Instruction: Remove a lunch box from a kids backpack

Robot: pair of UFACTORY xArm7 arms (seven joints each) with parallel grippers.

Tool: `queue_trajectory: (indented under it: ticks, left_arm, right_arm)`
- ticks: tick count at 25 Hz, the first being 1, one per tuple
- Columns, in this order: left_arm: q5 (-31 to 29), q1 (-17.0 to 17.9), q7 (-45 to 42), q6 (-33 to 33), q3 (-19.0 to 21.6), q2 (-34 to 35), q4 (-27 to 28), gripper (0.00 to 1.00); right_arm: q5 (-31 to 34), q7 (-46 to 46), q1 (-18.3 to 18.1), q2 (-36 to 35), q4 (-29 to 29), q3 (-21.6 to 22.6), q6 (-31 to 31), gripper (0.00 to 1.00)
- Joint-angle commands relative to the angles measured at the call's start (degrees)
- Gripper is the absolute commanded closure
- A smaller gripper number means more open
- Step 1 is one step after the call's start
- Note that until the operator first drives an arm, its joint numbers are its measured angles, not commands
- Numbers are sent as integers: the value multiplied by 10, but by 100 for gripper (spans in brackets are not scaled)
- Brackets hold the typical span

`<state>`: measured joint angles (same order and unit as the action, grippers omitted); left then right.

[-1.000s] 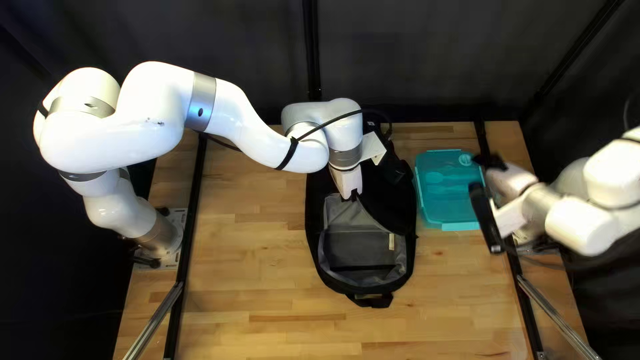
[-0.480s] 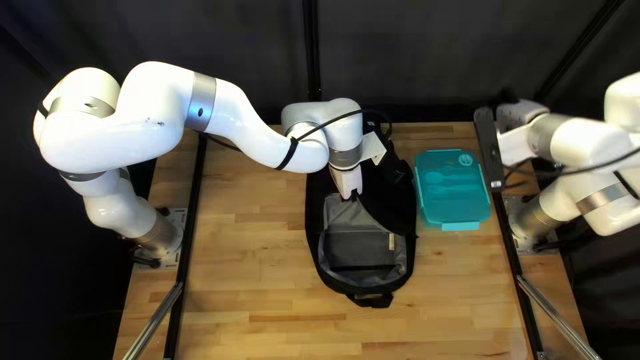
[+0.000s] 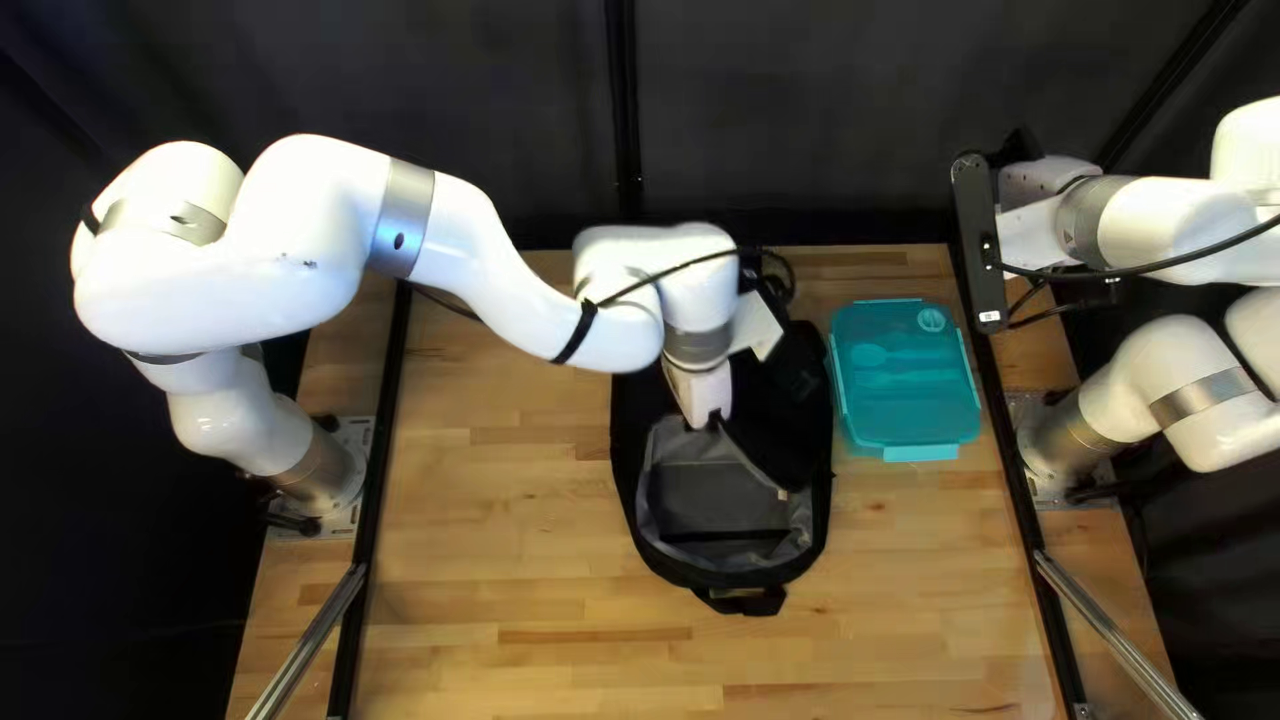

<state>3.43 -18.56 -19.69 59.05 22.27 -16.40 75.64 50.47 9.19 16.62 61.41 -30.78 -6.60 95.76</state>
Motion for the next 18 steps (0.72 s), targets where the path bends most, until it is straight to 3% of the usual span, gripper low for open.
queue_trajectory:
  ticks: [1, 9, 18]
  left_arm:
    - [1, 25, -26, 16, 13, -27, 32, 0]
    - [9, 39, -37, 44, 27, -12, 37, 0]
    - [13, 31, -38, 143, 29, 116, 0, 0]
  right_arm:
    - [0, 0, 0, 0, 0, 0, 0, 0]
    - [0, 0, 0, 0, 0, 0, 0, 0]
    - [0, 0, 0, 0, 0, 0, 0, 0]
